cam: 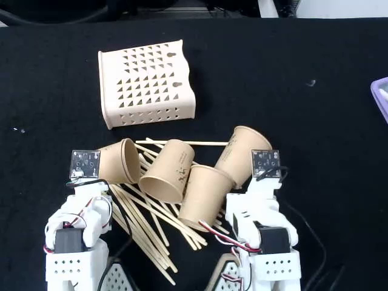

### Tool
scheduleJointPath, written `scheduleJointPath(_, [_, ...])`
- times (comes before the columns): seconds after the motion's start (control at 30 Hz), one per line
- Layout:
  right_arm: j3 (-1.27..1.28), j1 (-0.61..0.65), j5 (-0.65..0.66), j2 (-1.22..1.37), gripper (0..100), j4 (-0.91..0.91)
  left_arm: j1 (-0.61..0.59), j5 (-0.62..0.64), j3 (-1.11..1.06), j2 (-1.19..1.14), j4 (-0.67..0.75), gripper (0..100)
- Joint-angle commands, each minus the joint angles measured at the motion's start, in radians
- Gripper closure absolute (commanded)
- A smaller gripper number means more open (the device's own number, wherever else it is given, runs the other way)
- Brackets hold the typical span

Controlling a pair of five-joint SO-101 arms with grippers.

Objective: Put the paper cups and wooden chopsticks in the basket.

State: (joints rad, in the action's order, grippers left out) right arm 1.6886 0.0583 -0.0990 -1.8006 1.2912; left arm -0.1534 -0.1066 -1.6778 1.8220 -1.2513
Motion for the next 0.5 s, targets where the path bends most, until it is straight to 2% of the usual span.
scheduleJointPath(0.0, [-0.002,-0.011,-0.011,-0.093,96.0,0.008,0.005,-0.008,-0.021,0.0,-0.003,97])
scheduleJointPath(0.47, [-0.002,-0.011,-0.011,-0.093,96.0,0.008,0.012,-0.008,-0.021,0.0,-0.003,97])
